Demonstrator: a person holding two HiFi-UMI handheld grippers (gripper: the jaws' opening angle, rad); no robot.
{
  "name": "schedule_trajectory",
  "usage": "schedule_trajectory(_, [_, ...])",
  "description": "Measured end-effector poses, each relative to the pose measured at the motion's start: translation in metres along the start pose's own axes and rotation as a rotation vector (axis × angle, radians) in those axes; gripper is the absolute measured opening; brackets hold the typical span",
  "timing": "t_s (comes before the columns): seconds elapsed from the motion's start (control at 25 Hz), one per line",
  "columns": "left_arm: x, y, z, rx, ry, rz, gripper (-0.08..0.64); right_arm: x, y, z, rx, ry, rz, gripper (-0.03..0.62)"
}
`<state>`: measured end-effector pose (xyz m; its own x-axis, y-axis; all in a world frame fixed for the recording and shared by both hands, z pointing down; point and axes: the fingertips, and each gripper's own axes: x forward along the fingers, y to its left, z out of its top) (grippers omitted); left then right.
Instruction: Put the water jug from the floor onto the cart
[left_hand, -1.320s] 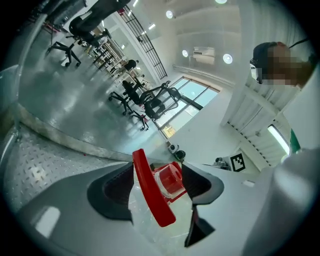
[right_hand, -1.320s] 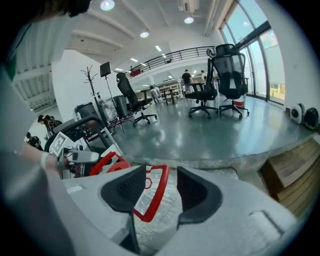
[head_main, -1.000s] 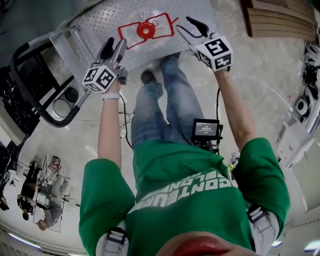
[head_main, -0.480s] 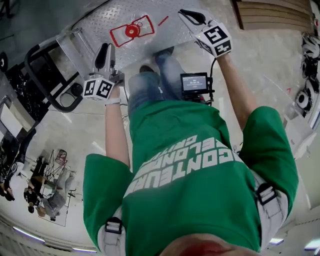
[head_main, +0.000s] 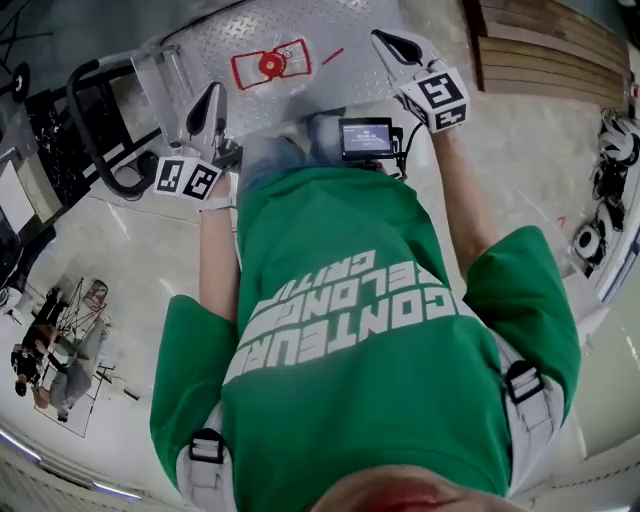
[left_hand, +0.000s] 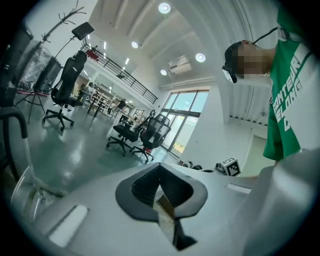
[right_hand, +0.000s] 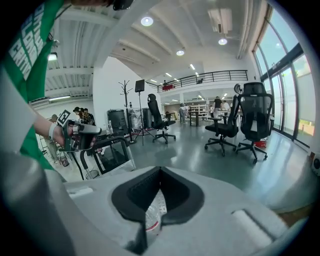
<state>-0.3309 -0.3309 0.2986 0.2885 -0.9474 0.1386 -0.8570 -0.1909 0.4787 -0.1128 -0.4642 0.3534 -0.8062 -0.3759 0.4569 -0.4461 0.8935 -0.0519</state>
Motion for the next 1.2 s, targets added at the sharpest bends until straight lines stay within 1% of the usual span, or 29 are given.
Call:
schedule_trajectory(0.16, [-0.012, -0.004, 0.008, 0.023, -0.028, 0.021, 0.012, -0.004, 0.0, 0.013, -0.022, -0.015, 0.016, -0.006])
schedule_trajectory(0.32, [-0.024, -0.001, 0.012, 0.035, -0.025, 0.008, 0.012, -0.006, 0.01, 0.025, -0.039, -0.019, 0.004, -0.006])
schedule_trajectory(0.48, [-0.034, 0.009, 0.014, 0.055, -0.046, -0.025, 0.012, -0.001, 0.023, 0.043, -0.064, -0.032, -0.012, -0.006])
schedule_trajectory(0.6, [-0.043, 0.019, 0.025, 0.069, -0.052, -0.054, 0.012, 0.008, 0.038, 0.059, -0.077, -0.042, -0.034, -0.006])
schedule_trajectory(0.84, [-0.061, 0.04, 0.05, 0.08, -0.053, -0.105, 0.012, 0.025, 0.074, 0.087, -0.06, -0.069, -0.073, -0.006])
schedule_trajectory(1.04, [-0.07, 0.059, 0.064, 0.116, -0.038, -0.117, 0.012, 0.042, 0.105, 0.102, -0.07, -0.069, -0.065, -0.006])
schedule_trajectory(1.2, [-0.068, 0.062, 0.067, 0.131, -0.032, -0.14, 0.012, 0.049, 0.116, 0.112, -0.08, -0.07, -0.054, -0.006])
